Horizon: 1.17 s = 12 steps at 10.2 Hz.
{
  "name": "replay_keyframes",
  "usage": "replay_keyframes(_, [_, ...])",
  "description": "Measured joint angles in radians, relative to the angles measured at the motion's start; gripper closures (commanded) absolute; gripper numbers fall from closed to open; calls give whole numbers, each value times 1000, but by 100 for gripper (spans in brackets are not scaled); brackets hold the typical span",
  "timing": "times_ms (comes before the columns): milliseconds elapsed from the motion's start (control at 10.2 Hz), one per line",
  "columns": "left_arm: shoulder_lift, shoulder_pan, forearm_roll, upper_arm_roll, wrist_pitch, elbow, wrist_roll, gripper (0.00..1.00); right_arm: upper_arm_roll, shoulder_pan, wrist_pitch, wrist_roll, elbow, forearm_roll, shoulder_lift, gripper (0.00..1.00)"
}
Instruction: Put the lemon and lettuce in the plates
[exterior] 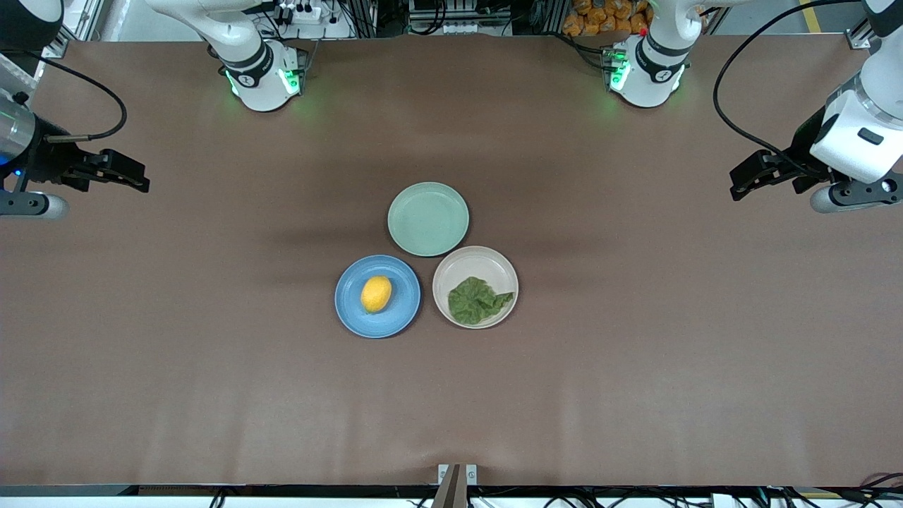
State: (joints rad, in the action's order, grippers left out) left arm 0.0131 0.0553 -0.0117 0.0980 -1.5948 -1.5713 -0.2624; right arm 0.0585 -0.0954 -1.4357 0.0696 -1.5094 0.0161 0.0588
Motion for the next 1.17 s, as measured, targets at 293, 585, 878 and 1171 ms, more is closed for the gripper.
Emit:
replay_keyframes(293, [2, -1, 0, -1, -6, 3, 0, 0, 0, 0, 0, 0, 0, 0, 0, 0])
replay_keyframes(585, [7, -3, -40, -4, -10, 5, 57, 0, 0, 0, 0, 0, 0, 0, 0, 0])
replay_keyframes(878, [7, -10, -48, -5, -10, 19, 100, 0, -1, 0, 0, 0, 0, 0, 0, 0])
replay_keyframes(1171, [7, -19, -32, -5, -10, 21, 104, 0, -1, 0, 0, 0, 0, 0, 0, 0])
